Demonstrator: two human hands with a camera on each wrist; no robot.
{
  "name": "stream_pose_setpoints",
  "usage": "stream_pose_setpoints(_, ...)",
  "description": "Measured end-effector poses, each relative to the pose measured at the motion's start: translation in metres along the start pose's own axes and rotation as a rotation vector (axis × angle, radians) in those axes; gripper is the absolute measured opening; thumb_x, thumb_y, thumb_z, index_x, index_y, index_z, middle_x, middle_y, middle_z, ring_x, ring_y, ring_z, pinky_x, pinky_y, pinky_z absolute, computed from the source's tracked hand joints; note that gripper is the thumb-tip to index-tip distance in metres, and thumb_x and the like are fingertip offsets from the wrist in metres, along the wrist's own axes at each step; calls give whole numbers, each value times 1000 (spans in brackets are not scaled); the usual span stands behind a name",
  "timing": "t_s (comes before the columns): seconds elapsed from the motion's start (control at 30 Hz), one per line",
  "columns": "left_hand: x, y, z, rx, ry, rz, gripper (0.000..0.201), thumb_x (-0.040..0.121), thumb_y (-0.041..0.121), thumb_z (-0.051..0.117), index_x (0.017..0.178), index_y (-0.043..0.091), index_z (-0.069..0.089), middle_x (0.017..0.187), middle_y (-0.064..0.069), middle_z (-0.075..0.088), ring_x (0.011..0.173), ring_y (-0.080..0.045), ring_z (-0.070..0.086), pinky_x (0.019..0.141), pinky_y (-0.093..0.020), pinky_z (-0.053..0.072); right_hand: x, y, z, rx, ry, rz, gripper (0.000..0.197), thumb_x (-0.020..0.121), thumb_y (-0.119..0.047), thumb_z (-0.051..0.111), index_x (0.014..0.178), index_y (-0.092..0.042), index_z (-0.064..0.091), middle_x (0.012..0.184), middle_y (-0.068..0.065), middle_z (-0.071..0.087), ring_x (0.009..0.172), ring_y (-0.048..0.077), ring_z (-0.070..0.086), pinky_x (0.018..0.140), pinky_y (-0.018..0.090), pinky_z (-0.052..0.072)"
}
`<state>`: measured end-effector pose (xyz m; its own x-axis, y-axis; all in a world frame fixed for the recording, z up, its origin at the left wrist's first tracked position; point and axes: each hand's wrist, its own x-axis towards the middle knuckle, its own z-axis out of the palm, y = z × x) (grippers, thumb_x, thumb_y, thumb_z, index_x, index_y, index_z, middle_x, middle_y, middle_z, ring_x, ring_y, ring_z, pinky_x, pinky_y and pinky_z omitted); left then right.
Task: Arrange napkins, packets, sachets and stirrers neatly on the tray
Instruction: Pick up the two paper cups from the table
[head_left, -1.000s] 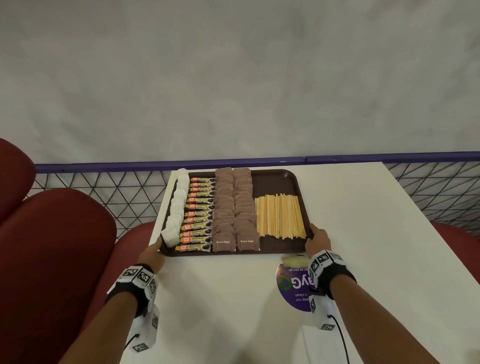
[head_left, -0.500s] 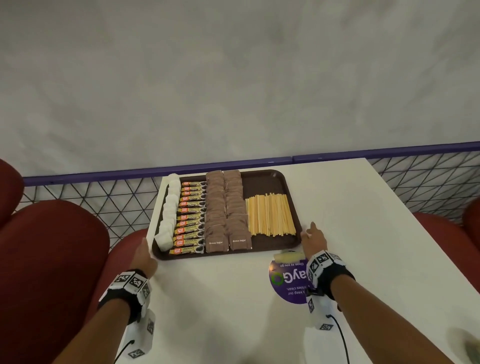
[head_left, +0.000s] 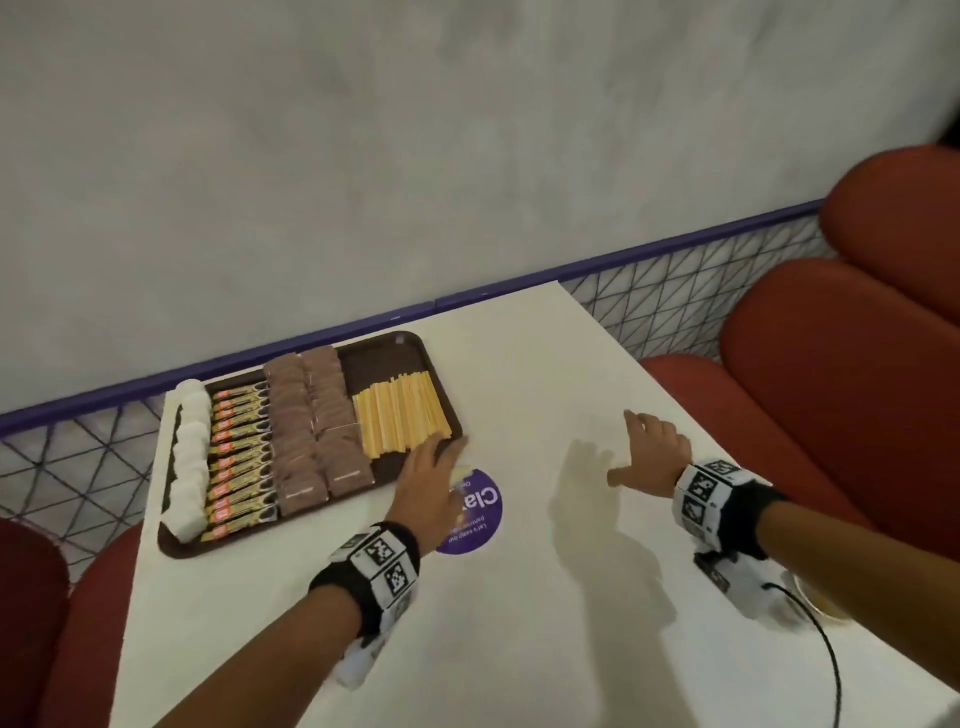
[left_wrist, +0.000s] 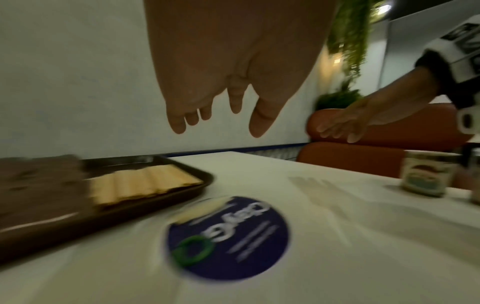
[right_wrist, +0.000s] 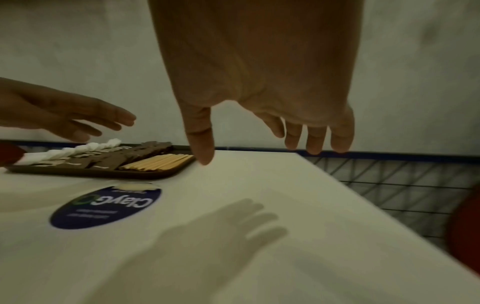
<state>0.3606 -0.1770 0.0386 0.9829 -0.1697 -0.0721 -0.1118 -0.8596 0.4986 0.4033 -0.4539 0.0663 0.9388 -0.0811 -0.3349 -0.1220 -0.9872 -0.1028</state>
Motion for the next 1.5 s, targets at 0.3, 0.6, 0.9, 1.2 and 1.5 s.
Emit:
stream_pose_setpoints(0.3,18,172,93,114,-415,339,63,96,28,44,148,39,11,157,-11,10,142,-30,17,115,-41,18,-47,130,2,-63,-194,321,140,50,-70,74,147,-14,-9,151,13,15,137,37,22,113,45,24)
stream_pose_setpoints(0.6,20,244,137,316,-426,469,38,94,14,42,131,11,44,131,-20,47,118,-36,45,98,-44,33,-76,156,18,18,-389,362,124,66,-34,80,146,-19,-14,145,16,25,127,34,44,96,40,45)
stream_pose_setpoints(0.9,42,202,116,299,-398,458,34,92,3,40,125,-3,45,114,-27,58,106,-41,54,87,-45,37,-32,129,11,-147,-415,184,65,61,-27,75,103,-17,26,94,3,48,84,23,53,71,28,44)
stream_pose_setpoints(1.2,95,99,20,88,-144,165,33,93,19,50,123,7,49,115,-19,60,108,-34,55,90,-40,44,58,37,-30,-157,-336,-15,56,62,-23,74,97,-24,31,103,3,37,92,28,52,80,35,49)
stream_pose_setpoints(1.5,146,18,-22,124,-4,-87,27,93,17,49,118,8,51,110,-16,63,101,-33,60,84,-40,50,141,-73,-56,-34,-137,-176,69,66,-25,77,125,-28,42,123,9,39,107,34,52,93,42,48)
